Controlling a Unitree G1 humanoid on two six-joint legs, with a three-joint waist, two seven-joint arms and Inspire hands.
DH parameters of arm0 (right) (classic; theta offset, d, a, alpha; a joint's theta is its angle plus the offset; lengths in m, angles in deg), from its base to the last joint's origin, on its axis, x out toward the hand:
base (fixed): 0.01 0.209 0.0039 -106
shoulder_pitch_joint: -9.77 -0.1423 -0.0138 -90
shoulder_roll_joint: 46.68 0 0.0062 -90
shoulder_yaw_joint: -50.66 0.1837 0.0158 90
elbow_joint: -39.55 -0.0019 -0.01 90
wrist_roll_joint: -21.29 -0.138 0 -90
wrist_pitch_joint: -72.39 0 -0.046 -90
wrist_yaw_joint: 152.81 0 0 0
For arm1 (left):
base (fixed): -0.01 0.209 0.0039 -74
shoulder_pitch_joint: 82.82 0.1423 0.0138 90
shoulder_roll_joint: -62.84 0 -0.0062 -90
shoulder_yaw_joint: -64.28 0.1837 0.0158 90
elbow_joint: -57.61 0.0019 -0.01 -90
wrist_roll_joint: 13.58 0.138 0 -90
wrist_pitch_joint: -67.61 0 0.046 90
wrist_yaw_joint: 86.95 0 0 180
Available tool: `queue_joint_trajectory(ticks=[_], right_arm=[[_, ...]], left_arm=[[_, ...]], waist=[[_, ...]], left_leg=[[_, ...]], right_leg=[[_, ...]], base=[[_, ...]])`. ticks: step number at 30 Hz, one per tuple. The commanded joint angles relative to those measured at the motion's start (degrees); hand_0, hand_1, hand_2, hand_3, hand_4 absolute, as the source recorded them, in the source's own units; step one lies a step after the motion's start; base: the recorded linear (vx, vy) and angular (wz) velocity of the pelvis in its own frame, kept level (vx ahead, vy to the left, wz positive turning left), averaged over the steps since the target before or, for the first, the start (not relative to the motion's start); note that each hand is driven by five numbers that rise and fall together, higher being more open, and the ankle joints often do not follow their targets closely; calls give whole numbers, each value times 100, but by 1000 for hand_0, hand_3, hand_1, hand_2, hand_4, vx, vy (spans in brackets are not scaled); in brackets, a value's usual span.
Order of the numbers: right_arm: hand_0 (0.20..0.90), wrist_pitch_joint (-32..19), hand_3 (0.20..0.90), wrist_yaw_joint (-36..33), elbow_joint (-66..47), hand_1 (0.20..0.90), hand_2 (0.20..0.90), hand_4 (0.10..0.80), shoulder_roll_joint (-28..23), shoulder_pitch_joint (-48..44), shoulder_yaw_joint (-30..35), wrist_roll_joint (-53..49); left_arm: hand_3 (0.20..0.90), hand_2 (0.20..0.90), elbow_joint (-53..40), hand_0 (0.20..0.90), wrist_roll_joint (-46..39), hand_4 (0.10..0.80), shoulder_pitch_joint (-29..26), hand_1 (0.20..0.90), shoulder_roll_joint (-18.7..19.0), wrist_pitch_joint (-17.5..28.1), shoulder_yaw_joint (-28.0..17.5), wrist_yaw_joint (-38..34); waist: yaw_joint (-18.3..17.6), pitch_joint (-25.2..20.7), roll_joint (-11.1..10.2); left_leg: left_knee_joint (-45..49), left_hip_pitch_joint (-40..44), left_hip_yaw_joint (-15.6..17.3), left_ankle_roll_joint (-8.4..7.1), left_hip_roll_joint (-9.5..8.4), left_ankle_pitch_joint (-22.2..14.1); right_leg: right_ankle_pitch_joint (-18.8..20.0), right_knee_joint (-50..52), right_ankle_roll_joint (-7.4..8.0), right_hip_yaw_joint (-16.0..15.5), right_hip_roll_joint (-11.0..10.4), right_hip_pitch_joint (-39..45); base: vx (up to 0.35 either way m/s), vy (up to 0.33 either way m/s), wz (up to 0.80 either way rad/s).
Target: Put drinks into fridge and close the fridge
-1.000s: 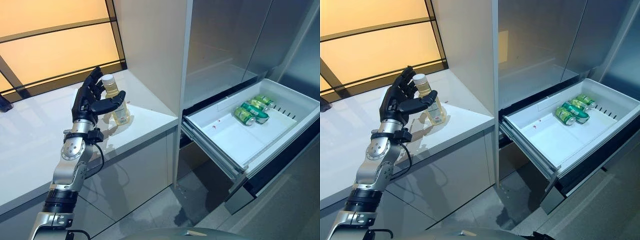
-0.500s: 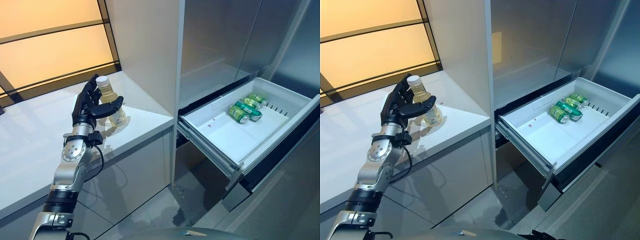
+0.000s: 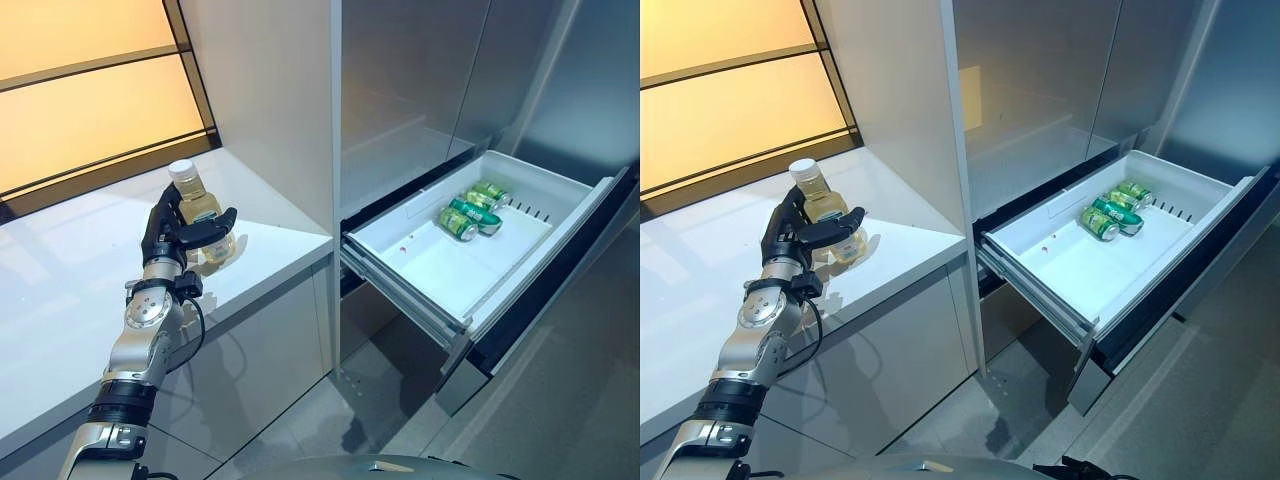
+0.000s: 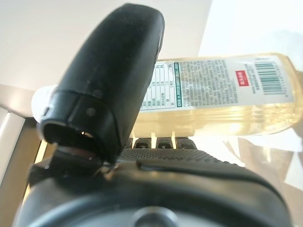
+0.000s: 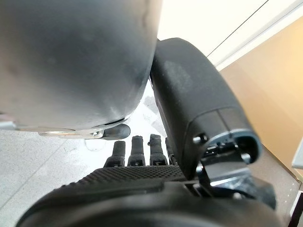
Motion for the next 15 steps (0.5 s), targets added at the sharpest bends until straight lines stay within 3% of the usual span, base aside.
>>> queue_joint_trajectory(ticks=[1, 2, 3, 4, 5, 15], right_arm=[[900, 12, 900, 149, 105, 900, 900, 800, 215, -109, -69, 146], [900, 15, 900, 148, 104, 900, 900, 800, 221, -109, -76, 143], [900, 18, 900, 147, 101, 900, 900, 800, 225, -109, -77, 141], [900, 26, 900, 143, 92, 900, 900, 800, 228, -111, -84, 129], [900, 21, 900, 138, 100, 900, 900, 800, 242, -110, -85, 135], [900, 15, 900, 109, 73, 900, 900, 800, 268, -49, -99, 162]], left_arm=[[601, 644, -40, 644, -86, 501, -1071, 644, 387, 782, -220, -86], [480, 540, -36, 540, -153, 380, -1078, 540, 352, 871, -229, -105], [310, 394, -43, 394, -204, 210, -1080, 394, 335, 921, -236, -105], [277, 366, -57, 366, -317, 177, -1080, 366, 311, 1021, -250, -83], [200, 300, -108, 300, -392, 100, -1076, 300, 259, 1117, -282, -72], [200, 300, -288, 300, -341, 100, -1004, 300, 120, 1317, -328, -182]], waist=[[-45, -149, -117], [-50, -149, -121], [-52, -149, -122], [-53, -142, -127], [-54, -145, -129], [-62, -152, -154]], left_leg=[[38, 140, 467, 391, -366, -521], [38, 144, 465, 396, -371, -524], [38, 149, 463, 399, -373, -527], [38, 154, 464, 402, -373, -533], [38, 155, 465, 403, -373, -537], [38, 157, 452, 399, -368, -544]], right_leg=[[-102, 212, 37, 245, 2, 4], [-102, 215, 36, 251, 2, 5], [-102, 217, 35, 256, 3, 5], [-103, 218, 33, 258, 3, 7], [-103, 216, 31, 262, 4, 9], [-112, 212, 17, 288, 21, 13]], base=[[0, 0, 0], [13, 5, -4], [9, 2, -4], [9, 0, -6], [8, 0, -5], [4, -1, -1]])
